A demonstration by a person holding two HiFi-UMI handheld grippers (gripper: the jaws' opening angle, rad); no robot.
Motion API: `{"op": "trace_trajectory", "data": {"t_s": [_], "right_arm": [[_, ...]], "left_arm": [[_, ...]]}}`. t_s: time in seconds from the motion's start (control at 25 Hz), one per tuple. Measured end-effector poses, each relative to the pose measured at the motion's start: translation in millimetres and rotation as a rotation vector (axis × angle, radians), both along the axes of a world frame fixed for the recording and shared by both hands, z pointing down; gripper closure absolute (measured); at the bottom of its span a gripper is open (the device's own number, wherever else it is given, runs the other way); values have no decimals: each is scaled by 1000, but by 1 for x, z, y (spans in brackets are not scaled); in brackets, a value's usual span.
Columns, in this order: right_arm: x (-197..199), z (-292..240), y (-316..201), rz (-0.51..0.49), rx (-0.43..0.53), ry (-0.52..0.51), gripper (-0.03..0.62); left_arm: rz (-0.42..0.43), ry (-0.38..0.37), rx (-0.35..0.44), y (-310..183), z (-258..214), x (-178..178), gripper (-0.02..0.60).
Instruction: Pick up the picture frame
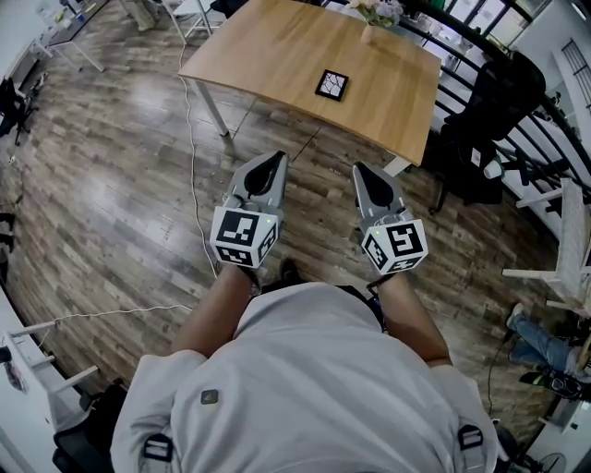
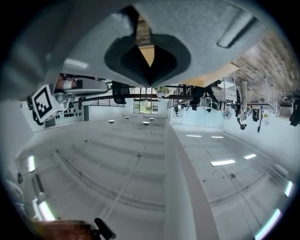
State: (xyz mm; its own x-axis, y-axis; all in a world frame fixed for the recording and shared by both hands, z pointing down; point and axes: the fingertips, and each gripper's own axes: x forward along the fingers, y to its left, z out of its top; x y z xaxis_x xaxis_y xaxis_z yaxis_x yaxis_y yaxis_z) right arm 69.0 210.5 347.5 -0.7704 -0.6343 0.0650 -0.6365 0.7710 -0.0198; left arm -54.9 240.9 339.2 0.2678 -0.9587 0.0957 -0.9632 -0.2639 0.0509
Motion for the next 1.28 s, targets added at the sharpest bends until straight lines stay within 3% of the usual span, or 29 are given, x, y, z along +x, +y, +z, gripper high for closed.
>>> {"op": "trace_trajectory", "data": {"t_s": [0.76, 0.92, 1.28], "right_arm": [[-47, 25, -91, -56, -31, 15, 585], [-49, 25, -131, -72, -37, 9, 585], [-11, 30, -248, -54, -50, -9, 585]], "left_arm": [[-40, 0, -46, -75, 19, -40, 578], [-47, 9, -47, -113, 19, -40, 578], [-9, 9, -30, -233, 19, -1, 578]]}}
